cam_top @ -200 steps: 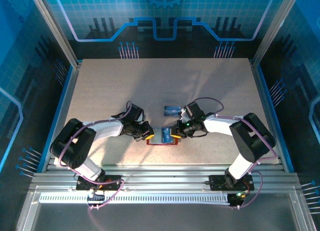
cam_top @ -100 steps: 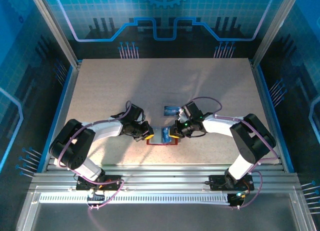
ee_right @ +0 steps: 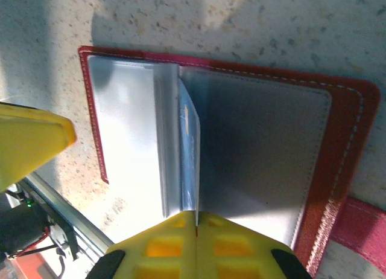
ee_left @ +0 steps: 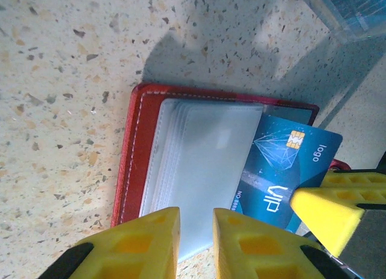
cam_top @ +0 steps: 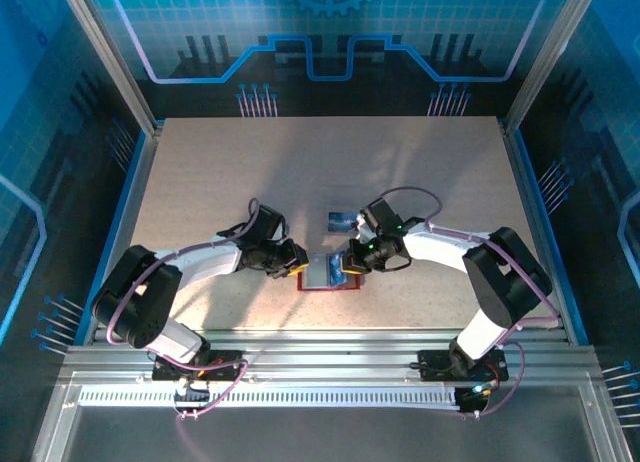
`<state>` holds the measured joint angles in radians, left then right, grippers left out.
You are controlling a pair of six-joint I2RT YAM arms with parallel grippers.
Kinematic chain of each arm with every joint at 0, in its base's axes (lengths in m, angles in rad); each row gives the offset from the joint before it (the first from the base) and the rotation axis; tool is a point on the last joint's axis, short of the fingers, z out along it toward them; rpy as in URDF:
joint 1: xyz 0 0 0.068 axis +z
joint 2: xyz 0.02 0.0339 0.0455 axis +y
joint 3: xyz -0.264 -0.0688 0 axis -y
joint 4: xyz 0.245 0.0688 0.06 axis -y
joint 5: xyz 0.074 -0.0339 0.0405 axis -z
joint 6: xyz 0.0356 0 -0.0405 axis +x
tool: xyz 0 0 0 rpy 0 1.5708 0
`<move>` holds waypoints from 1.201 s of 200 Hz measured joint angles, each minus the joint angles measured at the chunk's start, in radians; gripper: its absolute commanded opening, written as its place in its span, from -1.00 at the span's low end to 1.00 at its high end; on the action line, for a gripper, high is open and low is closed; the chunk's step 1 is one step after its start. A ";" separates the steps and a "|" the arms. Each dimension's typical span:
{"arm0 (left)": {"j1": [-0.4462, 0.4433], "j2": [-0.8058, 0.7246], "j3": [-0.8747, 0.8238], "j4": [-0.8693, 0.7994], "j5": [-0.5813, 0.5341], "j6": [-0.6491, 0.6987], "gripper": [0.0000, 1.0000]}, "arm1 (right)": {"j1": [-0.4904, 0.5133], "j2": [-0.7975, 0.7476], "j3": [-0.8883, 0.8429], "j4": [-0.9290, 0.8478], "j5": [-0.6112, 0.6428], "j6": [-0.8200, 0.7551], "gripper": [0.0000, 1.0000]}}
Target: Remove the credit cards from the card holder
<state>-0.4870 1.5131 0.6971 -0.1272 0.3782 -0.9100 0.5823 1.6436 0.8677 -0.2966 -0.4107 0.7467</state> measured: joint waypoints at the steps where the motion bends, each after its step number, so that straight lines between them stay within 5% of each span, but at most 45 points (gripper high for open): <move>1: 0.000 0.000 0.000 0.000 0.000 0.000 -0.55 | 0.000 0.000 0.001 -0.001 0.001 -0.001 -0.88; 187: 0.010 -0.015 0.000 -0.002 -0.018 0.000 -0.52 | -0.022 -0.090 0.084 -0.124 0.064 -0.066 -0.90; 240: 0.037 -0.079 -0.042 -0.003 -0.020 0.000 -0.51 | -0.091 -0.090 0.254 -0.280 0.076 -0.360 -0.96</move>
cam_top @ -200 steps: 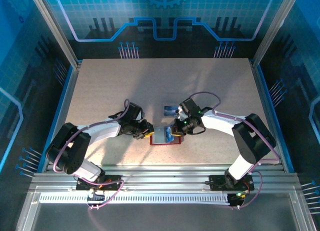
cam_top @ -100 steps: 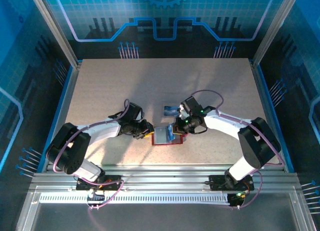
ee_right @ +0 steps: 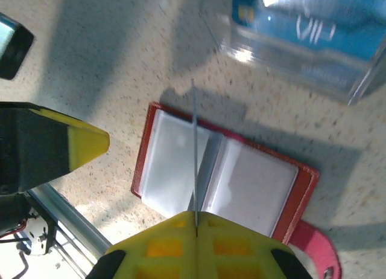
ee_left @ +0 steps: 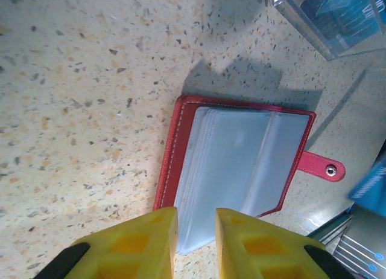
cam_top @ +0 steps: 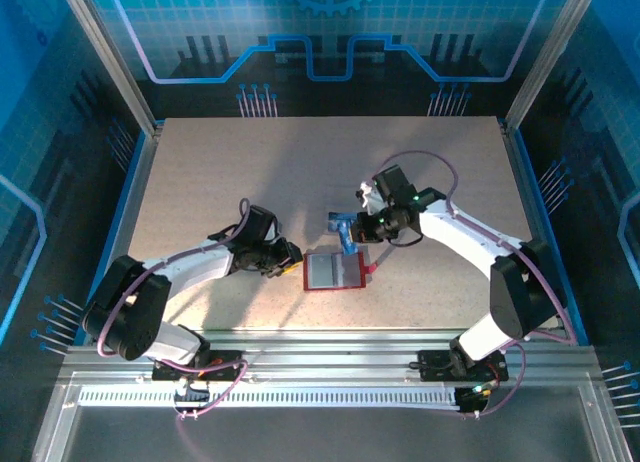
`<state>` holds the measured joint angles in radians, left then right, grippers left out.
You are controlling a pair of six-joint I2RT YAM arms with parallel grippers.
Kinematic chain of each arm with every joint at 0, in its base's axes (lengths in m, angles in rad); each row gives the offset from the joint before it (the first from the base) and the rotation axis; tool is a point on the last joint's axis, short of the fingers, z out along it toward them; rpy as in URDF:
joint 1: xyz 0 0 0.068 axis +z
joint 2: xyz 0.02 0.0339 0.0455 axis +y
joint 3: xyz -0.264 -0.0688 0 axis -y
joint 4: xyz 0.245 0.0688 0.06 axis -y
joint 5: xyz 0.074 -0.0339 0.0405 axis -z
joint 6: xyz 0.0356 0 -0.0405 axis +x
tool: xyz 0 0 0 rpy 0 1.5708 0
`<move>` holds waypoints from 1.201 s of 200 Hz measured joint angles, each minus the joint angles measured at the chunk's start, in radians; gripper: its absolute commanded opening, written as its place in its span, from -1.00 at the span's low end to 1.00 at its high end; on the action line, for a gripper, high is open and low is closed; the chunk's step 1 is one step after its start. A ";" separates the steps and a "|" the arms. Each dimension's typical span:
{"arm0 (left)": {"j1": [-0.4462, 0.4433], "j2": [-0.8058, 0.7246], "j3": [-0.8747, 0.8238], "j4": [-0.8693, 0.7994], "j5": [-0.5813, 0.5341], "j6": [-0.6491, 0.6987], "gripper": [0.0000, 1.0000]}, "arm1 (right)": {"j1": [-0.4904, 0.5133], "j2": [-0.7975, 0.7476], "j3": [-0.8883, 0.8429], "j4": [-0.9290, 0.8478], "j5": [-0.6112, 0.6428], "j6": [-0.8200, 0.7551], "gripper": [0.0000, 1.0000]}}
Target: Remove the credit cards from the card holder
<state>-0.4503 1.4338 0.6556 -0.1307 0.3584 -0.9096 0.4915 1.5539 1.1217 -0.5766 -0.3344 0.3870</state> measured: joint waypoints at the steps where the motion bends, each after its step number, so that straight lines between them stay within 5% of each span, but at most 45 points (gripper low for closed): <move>1: 0.001 -0.002 -0.001 0.000 0.000 0.000 -0.51 | -0.001 0.000 0.005 -0.003 0.002 -0.007 -0.96; 119: 0.039 -0.101 -0.043 -0.034 -0.007 0.000 -0.50 | -0.004 0.185 0.381 -0.341 0.209 -0.768 -0.96; 240: 0.066 -0.148 -0.072 -0.052 -0.022 0.000 -0.49 | 0.001 0.504 0.798 -0.563 0.320 -1.141 -0.99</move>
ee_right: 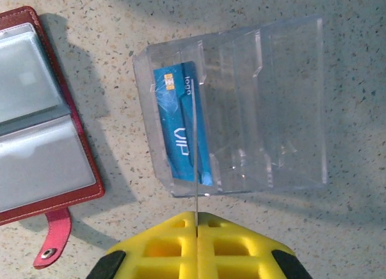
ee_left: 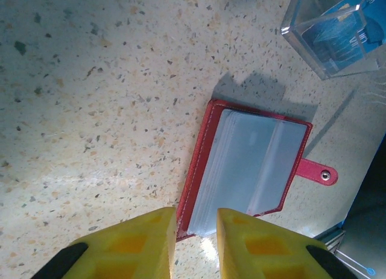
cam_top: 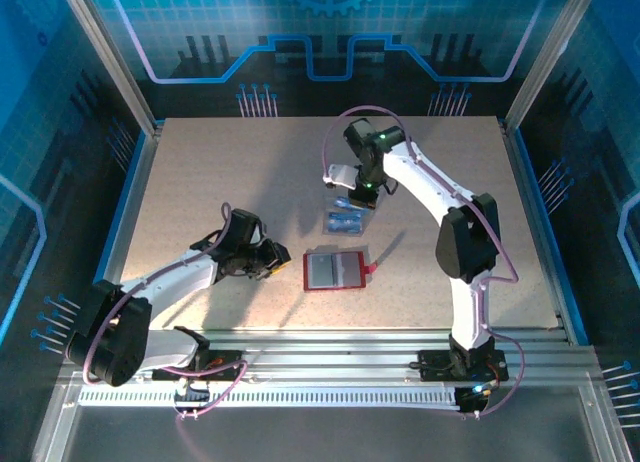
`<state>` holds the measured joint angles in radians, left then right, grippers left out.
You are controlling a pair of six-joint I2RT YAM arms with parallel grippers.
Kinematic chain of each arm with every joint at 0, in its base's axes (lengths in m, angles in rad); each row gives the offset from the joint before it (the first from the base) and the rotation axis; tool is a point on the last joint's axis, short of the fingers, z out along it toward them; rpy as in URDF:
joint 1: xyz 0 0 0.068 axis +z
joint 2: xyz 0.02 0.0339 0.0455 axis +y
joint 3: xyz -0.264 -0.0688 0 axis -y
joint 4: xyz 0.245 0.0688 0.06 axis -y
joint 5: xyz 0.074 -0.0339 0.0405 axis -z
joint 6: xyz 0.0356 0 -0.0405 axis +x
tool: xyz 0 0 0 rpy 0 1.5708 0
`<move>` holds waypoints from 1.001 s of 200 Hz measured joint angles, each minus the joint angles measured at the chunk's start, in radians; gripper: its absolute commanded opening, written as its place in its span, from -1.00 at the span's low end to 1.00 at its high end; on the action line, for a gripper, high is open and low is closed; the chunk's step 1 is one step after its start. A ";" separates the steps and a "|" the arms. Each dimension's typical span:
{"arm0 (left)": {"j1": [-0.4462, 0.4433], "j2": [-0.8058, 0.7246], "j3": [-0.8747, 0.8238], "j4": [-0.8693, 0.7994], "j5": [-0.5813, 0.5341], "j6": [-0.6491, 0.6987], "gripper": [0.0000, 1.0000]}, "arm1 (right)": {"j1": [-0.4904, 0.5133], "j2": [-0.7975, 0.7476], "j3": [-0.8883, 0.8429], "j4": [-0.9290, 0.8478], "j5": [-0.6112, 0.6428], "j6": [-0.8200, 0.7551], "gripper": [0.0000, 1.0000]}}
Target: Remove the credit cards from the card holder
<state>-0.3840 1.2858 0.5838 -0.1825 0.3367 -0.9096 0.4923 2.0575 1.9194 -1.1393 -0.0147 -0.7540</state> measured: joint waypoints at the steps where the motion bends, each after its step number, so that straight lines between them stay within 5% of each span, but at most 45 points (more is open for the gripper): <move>1: 0.000 0.000 0.000 0.000 0.000 0.000 -0.49 | 0.000 0.003 0.004 -0.002 0.000 -0.001 -0.99; 200: 0.008 -0.003 -0.013 0.002 0.000 0.000 -0.48 | 0.020 0.157 0.124 -0.094 -0.027 -0.071 -0.96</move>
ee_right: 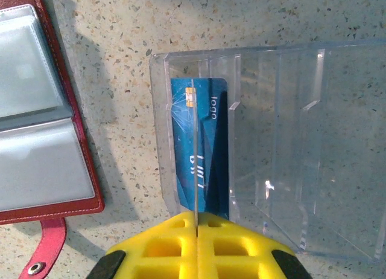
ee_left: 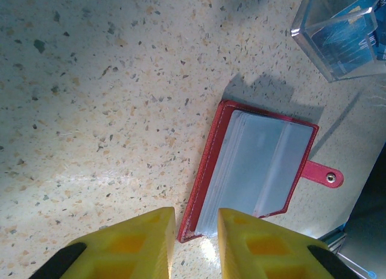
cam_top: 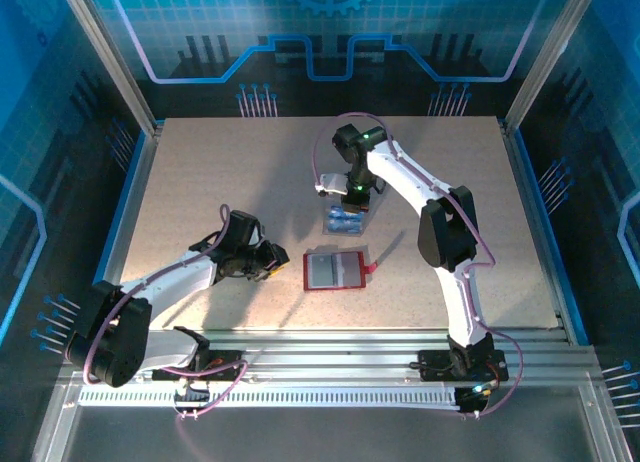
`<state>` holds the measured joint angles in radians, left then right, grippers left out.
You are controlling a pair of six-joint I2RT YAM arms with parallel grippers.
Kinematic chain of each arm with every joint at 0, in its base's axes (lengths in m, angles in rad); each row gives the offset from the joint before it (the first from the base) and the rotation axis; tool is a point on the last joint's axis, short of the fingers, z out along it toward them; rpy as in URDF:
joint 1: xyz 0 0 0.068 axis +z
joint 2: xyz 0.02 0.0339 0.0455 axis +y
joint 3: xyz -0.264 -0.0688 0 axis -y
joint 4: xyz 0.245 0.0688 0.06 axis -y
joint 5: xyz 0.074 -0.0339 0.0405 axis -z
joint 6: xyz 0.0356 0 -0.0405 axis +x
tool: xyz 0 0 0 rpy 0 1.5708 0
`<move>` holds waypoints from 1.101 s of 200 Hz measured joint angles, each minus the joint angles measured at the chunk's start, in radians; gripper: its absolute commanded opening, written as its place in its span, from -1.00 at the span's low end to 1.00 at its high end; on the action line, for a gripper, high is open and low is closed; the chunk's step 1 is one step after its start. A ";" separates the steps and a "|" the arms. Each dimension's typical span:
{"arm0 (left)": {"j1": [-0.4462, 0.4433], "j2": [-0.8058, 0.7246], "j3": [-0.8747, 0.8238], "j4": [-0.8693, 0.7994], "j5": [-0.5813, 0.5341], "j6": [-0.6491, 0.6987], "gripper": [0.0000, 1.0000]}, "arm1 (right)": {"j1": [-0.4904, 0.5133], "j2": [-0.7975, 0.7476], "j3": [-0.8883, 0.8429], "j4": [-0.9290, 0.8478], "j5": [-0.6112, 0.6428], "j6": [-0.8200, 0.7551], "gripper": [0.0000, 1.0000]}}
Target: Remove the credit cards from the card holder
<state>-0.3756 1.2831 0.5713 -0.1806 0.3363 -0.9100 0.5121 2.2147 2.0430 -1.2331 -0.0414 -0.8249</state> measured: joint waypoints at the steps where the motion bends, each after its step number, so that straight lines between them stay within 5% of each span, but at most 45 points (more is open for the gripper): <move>1: 0.000 0.000 0.000 0.000 0.000 0.000 -0.48 | 0.000 0.000 0.000 0.000 0.000 0.000 -0.96; 91: 0.001 0.000 -0.004 0.002 0.000 0.000 -0.48 | 0.004 0.002 -0.029 -0.004 -0.003 0.000 -0.84; 127: 0.001 0.000 -0.004 0.002 0.000 0.000 -0.48 | 0.004 0.002 -0.029 -0.005 -0.002 0.002 -0.65; 220: 0.001 0.000 -0.004 0.006 0.001 0.000 -0.47 | 0.004 0.002 -0.030 -0.004 0.000 0.021 -0.62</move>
<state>-0.3748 1.2831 0.5674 -0.1749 0.3370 -0.9104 0.5159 2.2162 2.0132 -1.2369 -0.0410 -0.8043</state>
